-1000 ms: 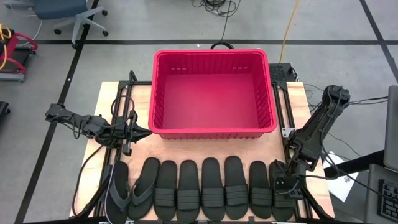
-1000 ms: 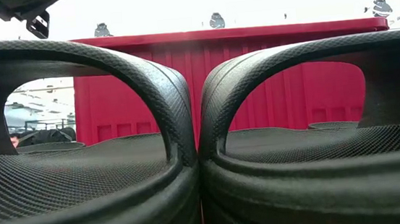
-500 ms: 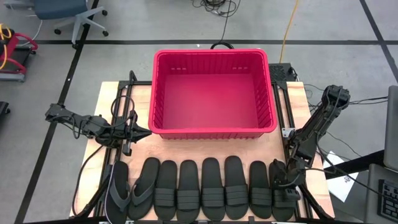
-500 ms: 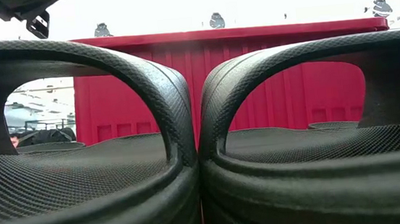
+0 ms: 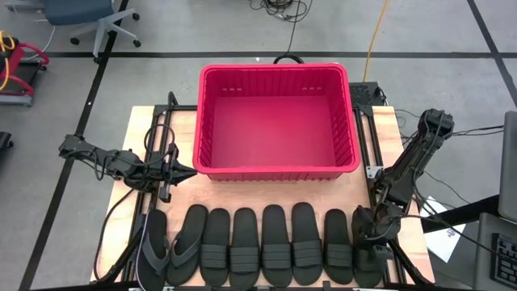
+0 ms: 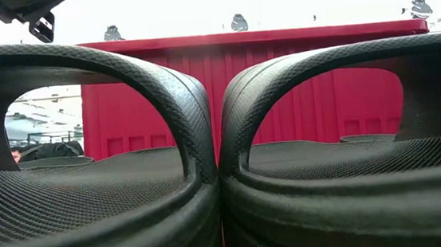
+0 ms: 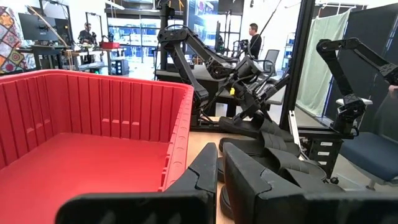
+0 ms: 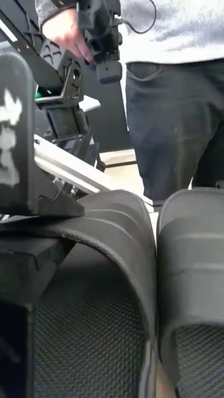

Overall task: Pick and place slides into bin
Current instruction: Put the black slide into the red bin

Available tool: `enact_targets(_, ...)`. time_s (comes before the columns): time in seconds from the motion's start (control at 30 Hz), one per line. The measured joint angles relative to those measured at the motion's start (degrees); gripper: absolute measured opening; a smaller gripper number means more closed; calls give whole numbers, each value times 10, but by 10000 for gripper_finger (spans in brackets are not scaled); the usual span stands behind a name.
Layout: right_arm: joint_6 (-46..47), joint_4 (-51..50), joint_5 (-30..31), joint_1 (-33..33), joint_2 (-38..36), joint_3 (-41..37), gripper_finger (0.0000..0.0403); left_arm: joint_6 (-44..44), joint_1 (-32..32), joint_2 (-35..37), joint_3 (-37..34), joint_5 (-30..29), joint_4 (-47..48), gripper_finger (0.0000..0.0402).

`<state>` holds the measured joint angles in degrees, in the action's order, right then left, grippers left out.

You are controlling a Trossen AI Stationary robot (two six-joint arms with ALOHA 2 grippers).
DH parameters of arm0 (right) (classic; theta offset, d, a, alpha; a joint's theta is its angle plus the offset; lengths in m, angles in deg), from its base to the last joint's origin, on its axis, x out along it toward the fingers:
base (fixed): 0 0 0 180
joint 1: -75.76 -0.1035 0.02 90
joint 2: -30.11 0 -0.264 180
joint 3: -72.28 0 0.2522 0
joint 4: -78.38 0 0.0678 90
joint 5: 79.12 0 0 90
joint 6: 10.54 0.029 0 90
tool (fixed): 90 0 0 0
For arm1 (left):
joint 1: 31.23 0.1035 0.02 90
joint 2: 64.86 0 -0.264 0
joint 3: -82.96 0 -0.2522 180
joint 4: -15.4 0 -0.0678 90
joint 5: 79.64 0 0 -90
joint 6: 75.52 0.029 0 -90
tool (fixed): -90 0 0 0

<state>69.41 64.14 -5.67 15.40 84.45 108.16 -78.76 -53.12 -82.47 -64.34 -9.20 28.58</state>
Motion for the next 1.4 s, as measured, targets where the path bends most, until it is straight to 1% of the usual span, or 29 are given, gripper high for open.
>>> enact_targets(0.23,-34,-44,0,0,-10,37,3,0,0,0,0,0,0,26)
enact_targets(0.37,-65,-105,4,0,-11,84,3,0,0,0,0,0,0,26)
enact_targets(0.5,-101,-166,43,7,-11,124,2,0,0,0,0,0,0,26)
enact_targets(0.67,-210,-245,99,53,-11,220,1,0,0,0,0,0,0,26)
enact_targets(0.73,-264,-308,134,85,-11,268,1,0,0,0,0,0,0,26)
enact_targets(0.8,-321,-361,181,120,-10,323,1,0,0,0,0,0,0,26)
enact_targets(0.93,-443,-442,290,188,-11,438,1,0,0,0,0,0,0,26)
enact_targets(1.03,-495,-515,349,246,-10,519,1,0,0,0,0,0,0,26)
enact_targets(1.17,-561,-584,361,351,-8,639,2,0,0,0,0,0,0,26)
enact_targets(1.27,-634,-632,360,435,-3,721,2,0,0,0,0,0,0,26)
enact_targets(1.3,-663,-650,355,462,-1,748,2,0,0,0,0,0,0,26)
enact_targets(1.4,-747,-717,315,547,11,829,1,0,0,0,0,0,0,26)
